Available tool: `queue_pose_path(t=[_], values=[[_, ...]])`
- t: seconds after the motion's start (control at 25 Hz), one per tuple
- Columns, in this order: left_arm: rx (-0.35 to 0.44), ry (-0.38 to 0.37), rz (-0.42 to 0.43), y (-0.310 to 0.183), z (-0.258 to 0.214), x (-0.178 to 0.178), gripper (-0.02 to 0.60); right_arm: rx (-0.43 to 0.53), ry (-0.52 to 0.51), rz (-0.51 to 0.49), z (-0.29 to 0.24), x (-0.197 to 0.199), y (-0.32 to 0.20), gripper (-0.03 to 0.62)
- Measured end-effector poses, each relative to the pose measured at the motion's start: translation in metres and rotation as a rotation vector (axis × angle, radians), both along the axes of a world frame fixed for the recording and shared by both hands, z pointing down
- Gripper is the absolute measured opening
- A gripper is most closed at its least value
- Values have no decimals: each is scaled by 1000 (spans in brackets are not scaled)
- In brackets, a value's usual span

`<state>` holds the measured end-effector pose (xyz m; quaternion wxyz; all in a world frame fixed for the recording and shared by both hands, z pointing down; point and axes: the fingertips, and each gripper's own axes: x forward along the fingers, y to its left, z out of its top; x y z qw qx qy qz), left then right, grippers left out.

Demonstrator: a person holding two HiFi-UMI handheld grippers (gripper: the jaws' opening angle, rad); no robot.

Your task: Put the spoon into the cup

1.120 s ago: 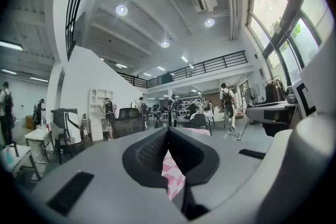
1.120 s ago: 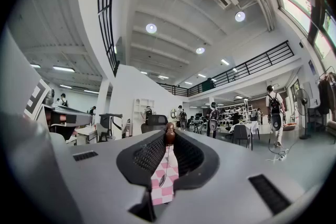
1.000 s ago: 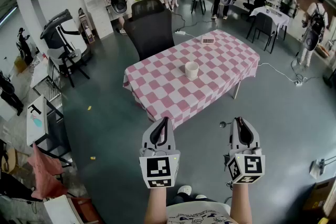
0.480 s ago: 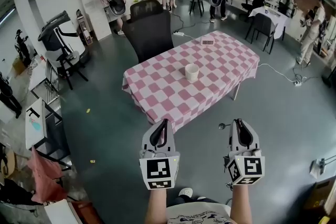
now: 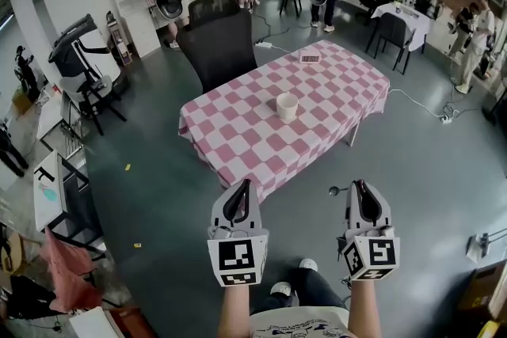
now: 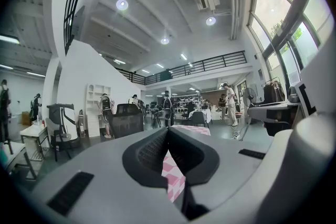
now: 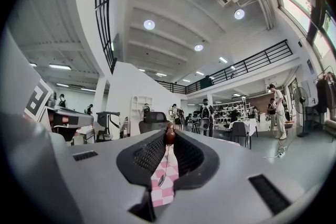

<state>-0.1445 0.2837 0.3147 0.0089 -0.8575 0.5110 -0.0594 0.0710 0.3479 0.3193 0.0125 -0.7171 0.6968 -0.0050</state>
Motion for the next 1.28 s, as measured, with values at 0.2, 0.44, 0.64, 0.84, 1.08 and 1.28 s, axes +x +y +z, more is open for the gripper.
queue_pose_path(t=[0.2, 0.44, 0.64, 0.84, 1.08, 1.28], values=[[-11, -1, 7, -19, 12, -28, 14, -9, -1, 9, 11, -30, -16, 54], [-23, -4, -18, -67, 17, -9, 14, -15, -2, -6, 15, -7, -70, 54], [-21, -8, -44, -123, 19, 18, 14, -7, -8, -29, 14, 22, -133, 54], [-21, -19, -69, -182, 13, 49, 14, -5, -9, -67, 7, 52, -201, 53], [-8, -26, -113, -255, 1, 81, 14, 6, -5, -123, -4, 86, -285, 53], [-10, -27, -164, -307, 2, 101, 14, 11, -5, -176, -6, 109, -347, 53]])
